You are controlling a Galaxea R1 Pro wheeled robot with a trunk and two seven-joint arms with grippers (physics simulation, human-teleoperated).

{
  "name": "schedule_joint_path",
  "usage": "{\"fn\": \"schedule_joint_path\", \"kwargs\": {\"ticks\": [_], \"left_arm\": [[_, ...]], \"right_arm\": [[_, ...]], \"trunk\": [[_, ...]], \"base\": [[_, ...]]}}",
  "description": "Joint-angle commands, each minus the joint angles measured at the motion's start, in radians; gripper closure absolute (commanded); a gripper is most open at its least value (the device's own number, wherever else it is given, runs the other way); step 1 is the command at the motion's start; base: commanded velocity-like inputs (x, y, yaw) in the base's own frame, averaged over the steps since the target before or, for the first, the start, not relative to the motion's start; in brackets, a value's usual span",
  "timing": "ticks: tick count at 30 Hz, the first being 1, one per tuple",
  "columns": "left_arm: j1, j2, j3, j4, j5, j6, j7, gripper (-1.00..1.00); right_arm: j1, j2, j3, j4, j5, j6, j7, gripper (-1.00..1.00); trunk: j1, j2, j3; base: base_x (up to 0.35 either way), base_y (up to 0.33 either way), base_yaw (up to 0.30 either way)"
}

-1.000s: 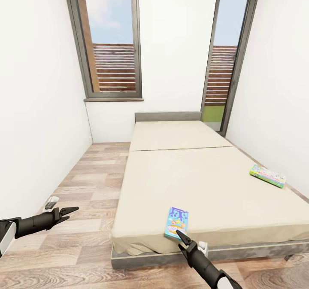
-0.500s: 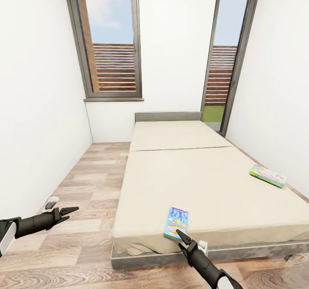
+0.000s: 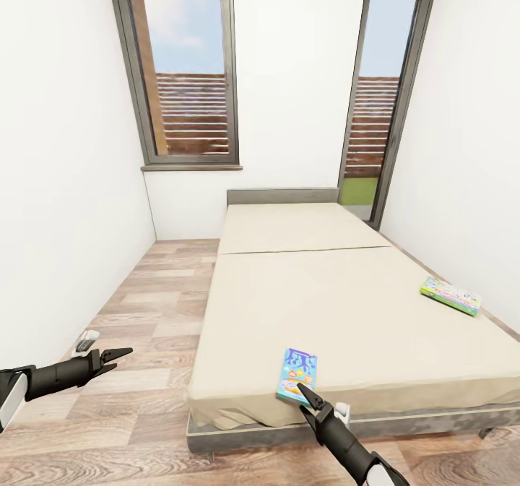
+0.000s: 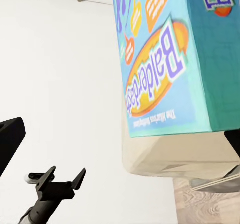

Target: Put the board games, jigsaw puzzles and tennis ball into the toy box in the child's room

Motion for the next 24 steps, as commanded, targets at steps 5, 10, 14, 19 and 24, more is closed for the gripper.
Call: {"fn": "schedule_joint_path", "kwargs": {"ticks": [5, 10, 14, 19, 24], "left_arm": [[-0.001, 0.000, 0.001, 0.000, 0.003, 0.007, -0.001, -1.00], [-0.001, 0.000, 0.001, 0.000, 0.003, 0.007, 0.000, -1.00], [-0.001, -0.001, 0.001, 0.000, 0.003, 0.007, 0.000, -1.00], [-0.001, -0.001, 0.001, 0.000, 0.003, 0.007, 0.000, -1.00], [-0.001, -0.001, 0.001, 0.000, 0.003, 0.007, -0.001, -1.00]], "right_arm": [[0.000, 0.001, -0.006, 0.000, -0.002, 0.008, 0.003, -1.00], [0.000, 0.001, -0.006, 0.000, -0.002, 0.008, 0.003, -1.00], [0.002, 0.000, -0.007, 0.000, -0.002, 0.008, 0.003, -1.00], [0.004, -0.001, -0.007, -0.003, -0.002, 0.008, 0.004, -1.00], [0.005, -0.001, -0.007, -0.004, -0.002, 0.008, 0.005, -1.00]], "trunk": [[0.000, 0.000, -0.001], [0.000, 0.000, -0.001], [0.000, 0.000, -0.001], [0.000, 0.000, -0.001], [0.000, 0.000, -0.001]], "base": [[0.000, 0.000, 0.000], [0.000, 0.000, 0.000], [0.000, 0.000, 0.000], [0.000, -0.009, 0.000], [0.000, -0.070, 0.000]]}}
